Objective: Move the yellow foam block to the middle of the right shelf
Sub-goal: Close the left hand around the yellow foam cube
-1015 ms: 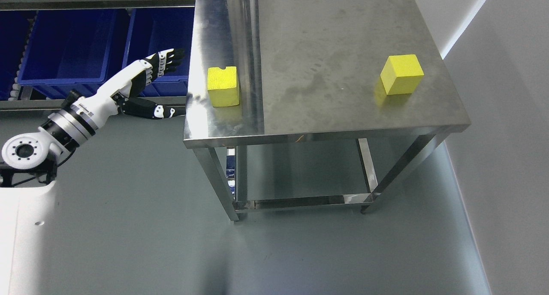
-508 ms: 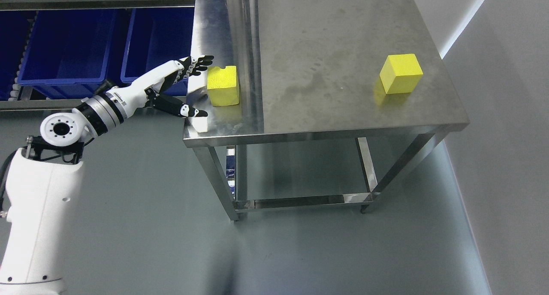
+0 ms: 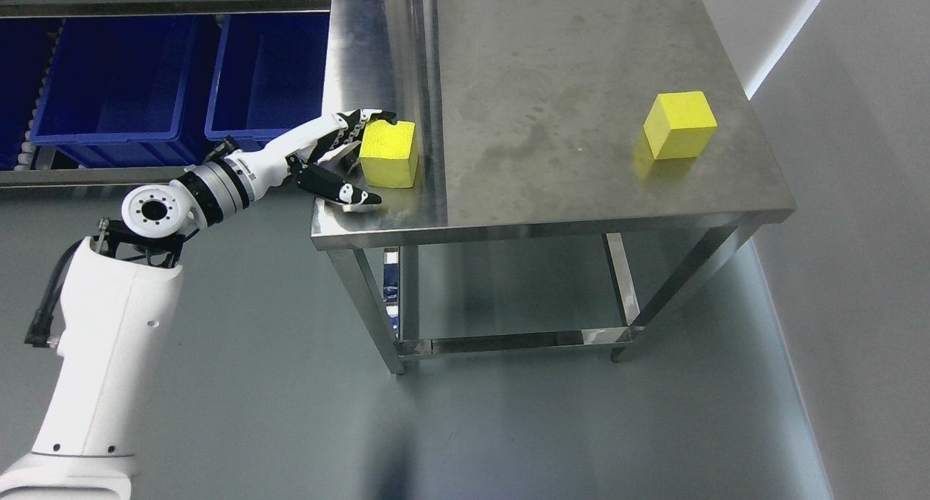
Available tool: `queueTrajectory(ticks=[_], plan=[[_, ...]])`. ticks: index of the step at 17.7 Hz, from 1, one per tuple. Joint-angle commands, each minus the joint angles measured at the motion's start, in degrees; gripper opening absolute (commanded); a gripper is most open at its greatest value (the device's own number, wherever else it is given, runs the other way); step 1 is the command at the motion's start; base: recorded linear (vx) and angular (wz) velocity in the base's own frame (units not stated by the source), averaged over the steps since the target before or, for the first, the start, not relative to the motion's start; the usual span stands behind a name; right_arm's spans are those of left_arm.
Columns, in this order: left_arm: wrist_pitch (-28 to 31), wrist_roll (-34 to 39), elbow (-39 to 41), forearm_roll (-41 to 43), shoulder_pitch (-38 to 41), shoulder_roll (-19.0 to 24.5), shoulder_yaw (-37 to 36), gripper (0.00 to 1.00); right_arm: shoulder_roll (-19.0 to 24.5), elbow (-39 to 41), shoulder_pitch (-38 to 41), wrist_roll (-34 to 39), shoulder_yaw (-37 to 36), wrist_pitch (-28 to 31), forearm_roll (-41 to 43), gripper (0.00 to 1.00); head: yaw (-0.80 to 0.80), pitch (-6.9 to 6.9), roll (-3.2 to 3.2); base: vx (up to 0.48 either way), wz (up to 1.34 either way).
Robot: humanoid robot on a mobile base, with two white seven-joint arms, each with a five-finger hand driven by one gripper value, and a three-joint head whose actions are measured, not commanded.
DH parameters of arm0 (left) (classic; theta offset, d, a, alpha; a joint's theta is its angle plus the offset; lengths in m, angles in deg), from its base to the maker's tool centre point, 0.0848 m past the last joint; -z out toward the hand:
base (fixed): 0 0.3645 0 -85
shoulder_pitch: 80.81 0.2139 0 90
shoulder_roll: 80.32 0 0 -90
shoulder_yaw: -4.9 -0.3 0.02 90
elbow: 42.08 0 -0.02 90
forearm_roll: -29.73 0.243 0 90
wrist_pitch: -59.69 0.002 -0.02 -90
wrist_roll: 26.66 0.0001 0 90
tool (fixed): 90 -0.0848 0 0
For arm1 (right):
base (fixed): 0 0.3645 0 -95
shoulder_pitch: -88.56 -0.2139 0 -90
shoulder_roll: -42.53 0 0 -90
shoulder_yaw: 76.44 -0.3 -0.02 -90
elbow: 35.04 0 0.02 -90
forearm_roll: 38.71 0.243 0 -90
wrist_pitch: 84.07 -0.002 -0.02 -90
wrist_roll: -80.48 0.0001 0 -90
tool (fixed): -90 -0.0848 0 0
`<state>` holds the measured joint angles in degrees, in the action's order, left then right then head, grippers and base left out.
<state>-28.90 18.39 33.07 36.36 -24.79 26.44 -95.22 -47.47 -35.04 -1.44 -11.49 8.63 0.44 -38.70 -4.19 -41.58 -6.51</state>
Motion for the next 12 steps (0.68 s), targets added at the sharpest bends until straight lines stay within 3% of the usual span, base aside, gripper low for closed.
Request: queueTrajectory(ticks=[1, 3, 5, 10, 12], plan=[[-0.8, -0.2, -4.2, 0.3, -0.6, -3.4, -0.3, 0.68, -1.0, 1.0, 0.1, 0.0, 0.0, 0.0, -0.2, 1.00, 0.00, 0.00, 0.00, -0.005, 0.03], [-4.4, -0.3, -4.2, 0.2, -0.4, -4.9, 2.5, 0.48, -1.0, 1.0, 0.1, 0.0, 0.0, 0.0, -0.2, 1.00, 0.00, 0.00, 0.00, -0.006, 0.03], [-6.9, -0.4, -4.3, 0.2, 0.1, -7.2, 5.4, 0.36, -1.0, 1.0, 0.1, 0.0, 0.0, 0.0, -0.2, 1.00, 0.00, 0.00, 0.00, -0.008, 0.04], [-7.5, -0.4, -4.0, 0.1, -0.3, -9.1, 7.2, 0.35, -1.0, 1.0, 0.1, 0.0, 0.0, 0.0, -0.2, 1.00, 0.00, 0.00, 0.00, -0.003, 0.01], [-7.4, -0.3, -3.4, 0.0, -1.1, -12.5, 10.4, 0.36, -1.0, 1.0, 0.1, 0.0, -0.1, 0.0, -0.3, 1.00, 0.00, 0.00, 0.00, 0.000, 0.00]])
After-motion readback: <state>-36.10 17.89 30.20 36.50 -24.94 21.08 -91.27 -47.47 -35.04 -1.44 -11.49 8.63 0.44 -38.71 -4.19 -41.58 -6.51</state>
